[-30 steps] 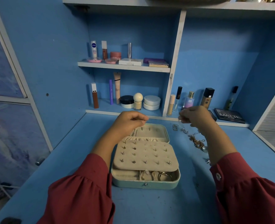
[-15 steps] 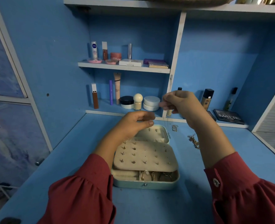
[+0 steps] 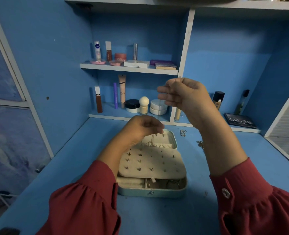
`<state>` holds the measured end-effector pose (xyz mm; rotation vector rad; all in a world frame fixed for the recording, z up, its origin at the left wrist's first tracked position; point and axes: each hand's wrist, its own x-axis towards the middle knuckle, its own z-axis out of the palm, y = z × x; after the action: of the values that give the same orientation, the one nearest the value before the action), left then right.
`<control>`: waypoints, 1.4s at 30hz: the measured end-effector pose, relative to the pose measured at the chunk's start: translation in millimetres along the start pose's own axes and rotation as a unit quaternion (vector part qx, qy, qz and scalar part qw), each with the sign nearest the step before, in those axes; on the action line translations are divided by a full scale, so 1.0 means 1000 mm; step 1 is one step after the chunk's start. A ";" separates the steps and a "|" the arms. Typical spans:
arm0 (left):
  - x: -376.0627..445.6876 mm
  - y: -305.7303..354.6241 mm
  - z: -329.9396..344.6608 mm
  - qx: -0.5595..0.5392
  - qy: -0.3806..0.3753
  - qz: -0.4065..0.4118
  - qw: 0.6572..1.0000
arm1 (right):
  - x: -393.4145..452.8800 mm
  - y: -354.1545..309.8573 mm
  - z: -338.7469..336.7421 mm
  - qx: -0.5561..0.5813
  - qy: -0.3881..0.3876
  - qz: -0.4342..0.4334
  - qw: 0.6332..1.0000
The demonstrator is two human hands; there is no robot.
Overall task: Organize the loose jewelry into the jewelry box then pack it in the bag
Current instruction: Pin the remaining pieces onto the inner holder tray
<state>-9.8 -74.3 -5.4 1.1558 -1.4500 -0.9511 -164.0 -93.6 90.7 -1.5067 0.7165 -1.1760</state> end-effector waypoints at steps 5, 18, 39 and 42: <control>-0.001 -0.004 -0.008 0.017 0.025 -0.022 0.999 | 0.000 -0.006 -0.009 0.075 0.055 -0.018 0.995; -0.001 -0.008 -0.013 0.076 0.059 -0.062 0.993 | -0.003 -0.014 -0.026 0.123 0.145 -0.068 0.979; 0.007 -0.014 -0.014 0.328 -0.039 -0.117 0.936 | 0.009 0.006 -0.024 -0.030 0.108 -0.032 0.993; 0.006 -0.010 -0.014 0.342 -0.047 -0.136 0.929 | 0.010 0.013 -0.022 -0.057 0.085 -0.011 0.995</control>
<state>5.3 -81.9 -11.4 1.8791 -1.7984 -0.6937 -179.0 -114.2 81.1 -1.5239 0.8952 -1.3106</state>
